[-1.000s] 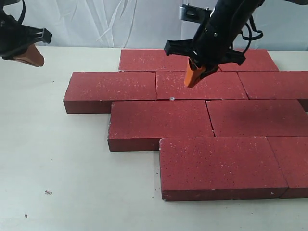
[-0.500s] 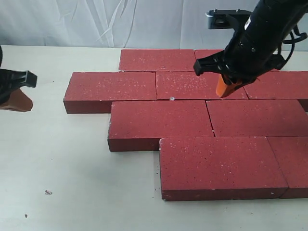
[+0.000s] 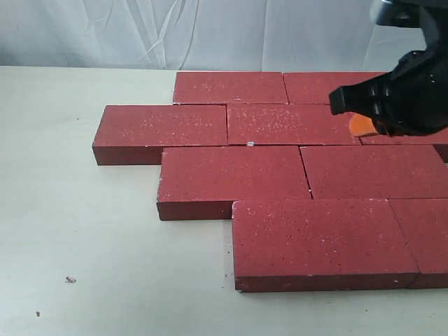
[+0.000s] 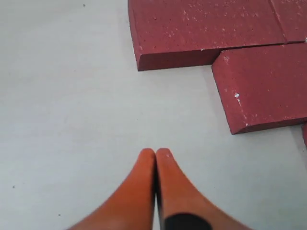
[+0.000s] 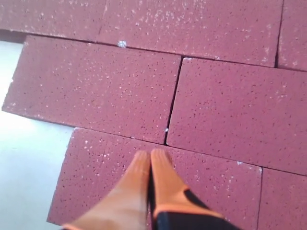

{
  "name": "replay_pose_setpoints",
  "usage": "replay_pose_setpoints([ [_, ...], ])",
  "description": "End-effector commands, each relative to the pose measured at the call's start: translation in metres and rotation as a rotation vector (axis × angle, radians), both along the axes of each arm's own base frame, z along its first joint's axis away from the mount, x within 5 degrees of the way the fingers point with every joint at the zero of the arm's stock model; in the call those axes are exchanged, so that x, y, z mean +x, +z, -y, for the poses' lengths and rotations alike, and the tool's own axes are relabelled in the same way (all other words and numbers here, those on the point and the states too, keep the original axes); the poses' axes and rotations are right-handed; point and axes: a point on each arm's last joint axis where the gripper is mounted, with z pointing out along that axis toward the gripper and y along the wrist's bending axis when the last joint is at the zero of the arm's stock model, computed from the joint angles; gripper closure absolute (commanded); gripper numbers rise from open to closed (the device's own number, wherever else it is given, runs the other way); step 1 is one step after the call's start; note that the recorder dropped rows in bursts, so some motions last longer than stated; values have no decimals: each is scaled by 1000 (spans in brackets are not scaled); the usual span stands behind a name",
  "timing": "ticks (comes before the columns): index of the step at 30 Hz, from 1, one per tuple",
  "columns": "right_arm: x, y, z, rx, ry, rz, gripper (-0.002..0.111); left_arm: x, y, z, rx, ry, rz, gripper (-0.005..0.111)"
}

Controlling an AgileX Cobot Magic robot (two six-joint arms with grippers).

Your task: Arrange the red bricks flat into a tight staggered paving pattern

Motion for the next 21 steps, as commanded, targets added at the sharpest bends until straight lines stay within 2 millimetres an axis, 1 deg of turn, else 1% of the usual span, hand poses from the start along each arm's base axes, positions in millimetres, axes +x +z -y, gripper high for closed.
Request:
replay_pose_setpoints([
  [1, -25, 6, 15, 30, -84, 93, 109, -12, 11, -9, 17, 128, 88, 107],
  [4, -37, 7, 30, -33, -155, 153, 109, -13, 13, -16, 39, 204, 113, 107],
  [6, -42, 7, 38, -87, -175, 190, 109, -12, 12, -16, 41, 215, 105, 107],
  [9, -45, 4, 42, -131, -168, 206, 109, -7, 8, -17, 42, 216, 101, 107],
  [11, -44, 1, 42, -138, -163, 207, 109, -3, 3, -16, 21, 224, 103, 107],
  [15, -35, -8, 37, -162, -110, 211, 109, -1, -16, -14, -20, 235, 63, 107],
  [18, -27, -15, 30, -153, -46, 194, 109, -4, -30, -13, -22, 238, 32, 107],
  [19, -26, -18, 25, -126, -21, 177, 109, -4, -33, -14, -21, 238, 24, 107],
  [21, -25, -21, 17, -89, 67, 160, 109, -6, -40, -13, -31, 248, 7, 107],
])
